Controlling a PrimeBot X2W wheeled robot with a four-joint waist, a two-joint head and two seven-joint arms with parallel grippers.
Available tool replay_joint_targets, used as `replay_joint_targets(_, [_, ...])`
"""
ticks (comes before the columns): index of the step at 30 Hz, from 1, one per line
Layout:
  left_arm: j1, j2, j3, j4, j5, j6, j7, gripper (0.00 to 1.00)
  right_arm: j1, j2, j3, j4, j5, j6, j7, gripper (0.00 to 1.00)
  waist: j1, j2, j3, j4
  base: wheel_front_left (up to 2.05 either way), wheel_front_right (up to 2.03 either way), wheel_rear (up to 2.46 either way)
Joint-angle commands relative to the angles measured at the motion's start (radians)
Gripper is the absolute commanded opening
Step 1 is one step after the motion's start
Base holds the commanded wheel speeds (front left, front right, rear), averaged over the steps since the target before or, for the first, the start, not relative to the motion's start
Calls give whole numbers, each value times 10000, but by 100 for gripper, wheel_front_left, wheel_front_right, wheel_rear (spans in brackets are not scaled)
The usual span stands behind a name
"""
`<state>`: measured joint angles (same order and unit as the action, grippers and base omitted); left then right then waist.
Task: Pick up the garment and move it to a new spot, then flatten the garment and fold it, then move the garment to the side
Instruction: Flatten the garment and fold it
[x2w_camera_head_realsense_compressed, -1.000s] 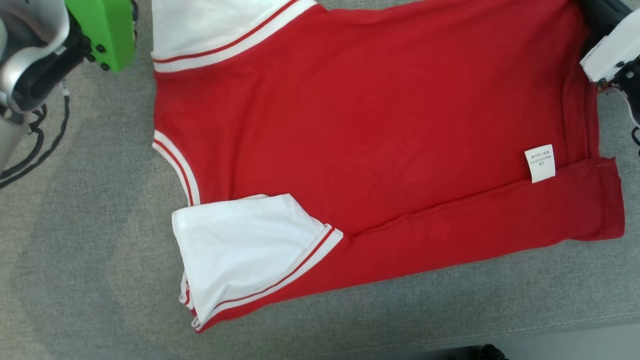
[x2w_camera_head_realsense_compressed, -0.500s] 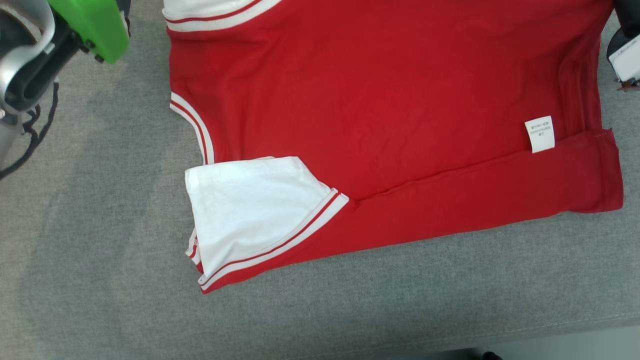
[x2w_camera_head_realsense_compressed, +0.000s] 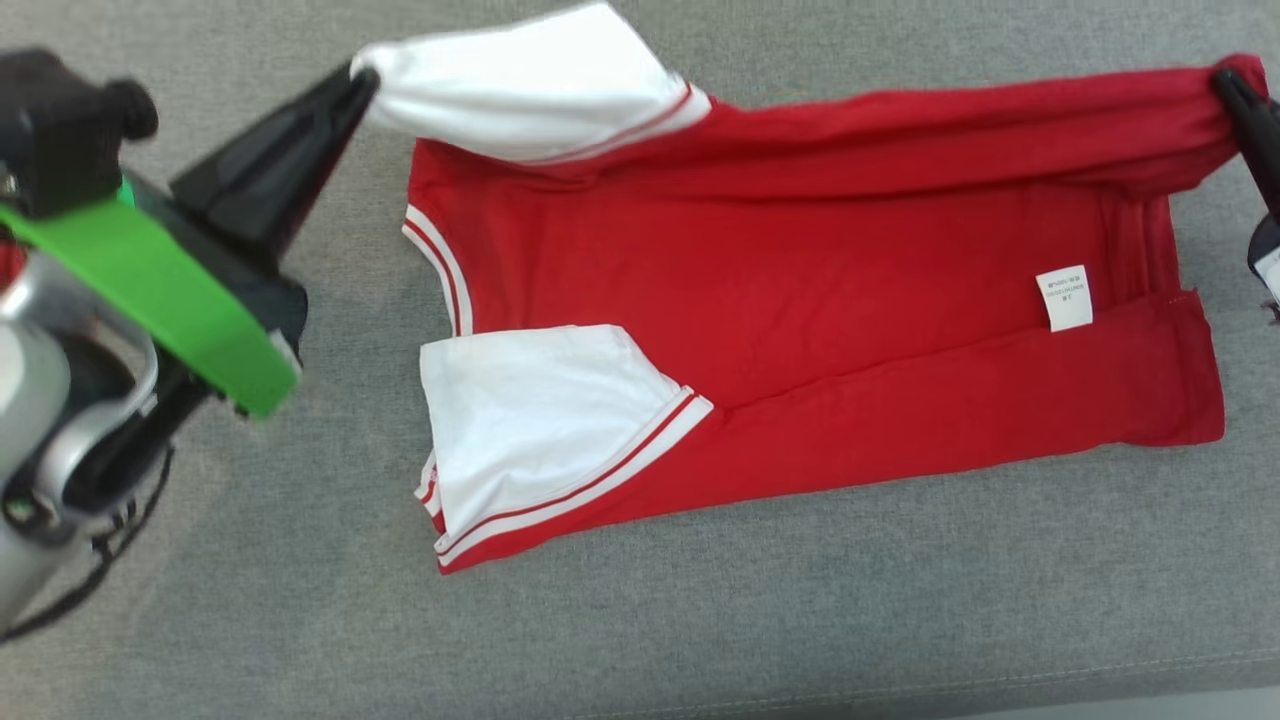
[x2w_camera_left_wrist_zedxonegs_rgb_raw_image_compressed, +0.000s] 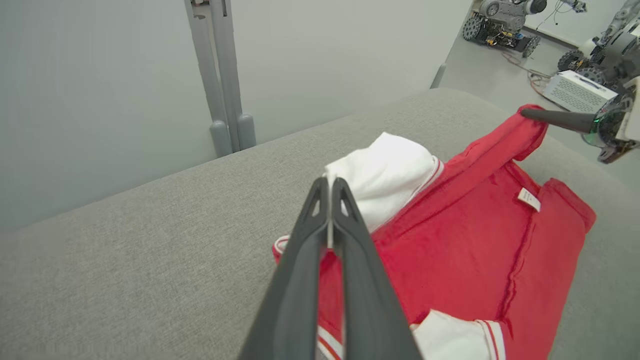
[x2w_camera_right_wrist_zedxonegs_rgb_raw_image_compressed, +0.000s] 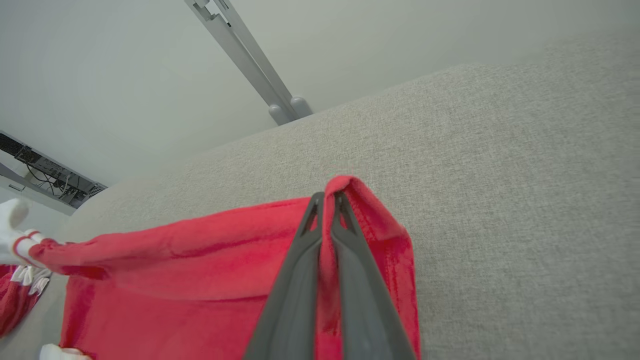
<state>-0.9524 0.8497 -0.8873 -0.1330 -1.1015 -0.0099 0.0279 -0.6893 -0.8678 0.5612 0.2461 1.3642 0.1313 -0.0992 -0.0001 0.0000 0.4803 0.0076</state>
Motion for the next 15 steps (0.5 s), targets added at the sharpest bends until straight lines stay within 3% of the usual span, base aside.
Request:
replay_joint_targets(1, [456, 188, 3, -335, -176, 175, -102, 0, 296, -118, 26, -56, 142, -11, -107, 0, 1, 0, -211, 100, 0, 0, 0])
replay_joint_targets(7, [1774, 644, -143, -1446, -665, 704, -441, 0, 949, -464, 249, -204, 222, -11, -221, 0, 1, 0, -334, 174, 0, 0, 0])
replay_joint_targets(15, [2986, 618, -628, -1860, -837, 1087, -791, 0, 1609, -629, 628, -281, 271, -11, -365, 0, 1, 0, -464, 221, 0, 0, 0])
